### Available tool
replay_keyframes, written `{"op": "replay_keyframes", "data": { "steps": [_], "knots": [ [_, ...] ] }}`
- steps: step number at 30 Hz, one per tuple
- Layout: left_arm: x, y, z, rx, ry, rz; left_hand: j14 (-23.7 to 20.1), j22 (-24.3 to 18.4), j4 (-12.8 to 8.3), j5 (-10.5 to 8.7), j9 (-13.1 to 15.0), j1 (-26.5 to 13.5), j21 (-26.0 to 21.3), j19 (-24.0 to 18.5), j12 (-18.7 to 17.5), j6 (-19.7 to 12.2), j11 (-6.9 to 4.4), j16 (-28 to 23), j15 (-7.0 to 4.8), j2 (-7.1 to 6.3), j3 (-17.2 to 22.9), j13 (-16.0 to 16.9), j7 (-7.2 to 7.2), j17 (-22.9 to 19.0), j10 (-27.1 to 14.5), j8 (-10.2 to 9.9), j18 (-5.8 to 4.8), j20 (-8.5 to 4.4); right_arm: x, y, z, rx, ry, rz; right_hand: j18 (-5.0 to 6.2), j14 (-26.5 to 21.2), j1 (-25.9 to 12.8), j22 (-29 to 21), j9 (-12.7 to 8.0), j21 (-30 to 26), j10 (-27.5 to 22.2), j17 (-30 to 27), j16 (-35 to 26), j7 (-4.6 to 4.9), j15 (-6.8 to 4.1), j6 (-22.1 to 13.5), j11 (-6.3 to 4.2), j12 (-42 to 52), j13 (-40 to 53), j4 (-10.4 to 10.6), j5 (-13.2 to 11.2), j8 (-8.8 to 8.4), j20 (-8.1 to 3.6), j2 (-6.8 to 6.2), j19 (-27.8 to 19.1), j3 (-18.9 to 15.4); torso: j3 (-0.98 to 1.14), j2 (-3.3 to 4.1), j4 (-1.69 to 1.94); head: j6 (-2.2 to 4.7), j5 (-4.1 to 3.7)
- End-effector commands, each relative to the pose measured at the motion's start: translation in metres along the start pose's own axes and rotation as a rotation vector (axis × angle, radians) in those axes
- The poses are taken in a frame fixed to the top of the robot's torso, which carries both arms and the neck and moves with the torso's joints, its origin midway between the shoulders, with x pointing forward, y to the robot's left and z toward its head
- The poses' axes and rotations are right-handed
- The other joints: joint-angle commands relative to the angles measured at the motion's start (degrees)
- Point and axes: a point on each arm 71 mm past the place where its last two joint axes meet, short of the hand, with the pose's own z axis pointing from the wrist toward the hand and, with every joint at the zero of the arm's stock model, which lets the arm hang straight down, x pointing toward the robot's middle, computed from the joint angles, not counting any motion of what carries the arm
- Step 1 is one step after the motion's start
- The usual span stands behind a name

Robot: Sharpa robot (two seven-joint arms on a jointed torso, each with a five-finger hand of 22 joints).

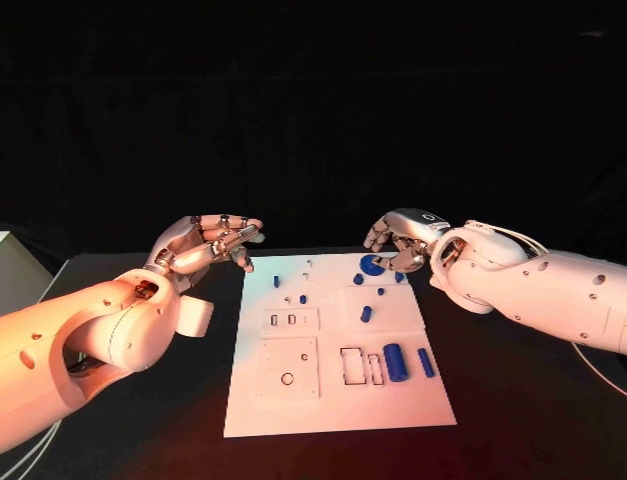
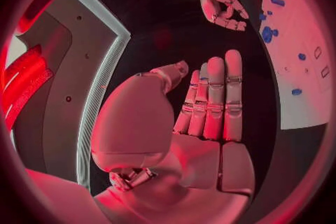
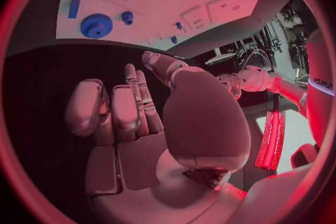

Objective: Assemble the parts on the task board

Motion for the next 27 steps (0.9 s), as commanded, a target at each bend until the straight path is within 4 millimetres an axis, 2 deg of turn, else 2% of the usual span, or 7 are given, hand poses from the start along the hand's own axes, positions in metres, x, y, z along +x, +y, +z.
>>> {"op": "replay_keyframes", "data": {
  "steps": [1,8,14,17,23,27],
  "knots": [
    [0.008,-0.005,-0.001,0.009,0.044,-0.014,-0.5,0.2,0.0,-0.01,0.1,-0.7,0.4,-0.4,-0.2,0.0,0.2,0.3,-0.05,-0.04,0.4,0.1,-0.09,0.1,0.2,-0.3,0.65,-0.08,0.002,0.0,0.003,0.027,0.046,-0.094,-0.89,2.0,0.2,1.0,0.2,0.8,-0.5,0.5,0.7,0.09,0.25,0.1,0.03,-0.2,0.1,0.2,-0.1,-0.13,0.12,-0.53,0.7,-0.2,-0.34,1.41,0.77,0.38,-0.47],
    [0.01,-0.014,-0.004,0.033,0.043,-0.018,-0.9,0.6,-0.2,-0.01,0.2,-0.7,0.9,-0.8,-0.3,-0.1,0.21,0.4,-0.01,-0.1,0.5,0.2,-0.12,0.2,0.1,-0.4,0.63,-0.04,0.005,0.001,0.006,0.04,0.082,-0.136,-0.93,1.9,0.4,1.8,0.7,1.6,-2.3,1.4,2.1,-0.11,0.35,-0.2,0.09,-0.2,0.2,0.2,-0.3,-0.11,0.26,-0.62,1.0,-1.2,-0.53,2.63,1.03,0.74,-0.76],
    [0.01,-0.019,-0.005,0.041,0.046,-0.019,-1.2,0.8,-0.3,-0.01,0.2,-0.7,1.3,-1.2,-0.3,-0.1,0.23,0.4,0.03,-0.1,0.6,0.2,-0.09,0.2,0.1,-0.4,0.63,0.0,0.008,0.0,0.008,0.049,0.096,-0.158,-0.92,1.8,0.5,1.9,0.8,1.7,-2.9,1.4,2.3,-0.28,0.31,-0.4,0.02,-0.2,0.3,0.3,-0.2,-0.2,0.26,-0.64,1.0,-1.7,-0.44,3.35,1.09,0.71,-0.99],
    [0.01,-0.02,-0.006,0.042,0.047,-0.019,-1.2,0.8,-0.3,-0.01,0.2,-0.7,1.3,-1.2,-0.3,-0.1,0.23,0.4,0.03,-0.1,0.6,0.2,-0.09,0.2,0.1,-0.4,0.63,0.0,0.009,0.001,0.008,0.052,0.103,-0.164,-0.92,1.8,0.4,2.0,0.8,1.7,-2.9,1.4,2.3,-0.29,0.31,-0.4,0.01,-0.2,0.3,0.3,-0.2,-0.19,0.26,-0.64,1.1,-1.8,-0.45,3.54,1.16,0.72,-1.23],
    [0.011,-0.021,-0.006,0.044,0.051,-0.019,-1.2,0.9,-0.3,-0.01,0.2,-0.8,1.4,-1.3,-0.3,-0.1,0.25,0.4,0.04,-0.12,0.6,0.2,-0.06,0.3,0.0,-0.5,0.63,0.02,0.01,0.001,0.009,0.058,0.109,-0.172,-1.1,1.9,0.5,3.1,1.0,2.5,-2.7,2.1,2.9,-0.36,0.26,-0.3,-0.07,0.0,0.5,0.5,0.0,-0.08,0.23,-0.38,1.4,-2.1,-0.57,3.89,1.35,0.75,-1.32],
    [0.011,-0.021,-0.006,0.045,0.052,-0.018,-1.2,1.0,-0.3,-0.01,0.2,-0.8,1.5,-1.3,-0.3,-0.2,0.27,0.5,0.05,-0.13,0.6,0.2,-0.05,0.3,0.0,-0.5,0.64,0.03,0.011,0.003,0.01,0.057,0.114,-0.174,-1.12,1.9,0.6,3.3,1.1,2.6,-2.4,2.3,3.2,-0.39,0.22,-0.2,-0.11,0.1,0.6,0.5,0.2,0.01,0.21,-0.15,1.4,-2.1,-0.57,4.07,1.44,0.79,-1.31]
  ]
}}
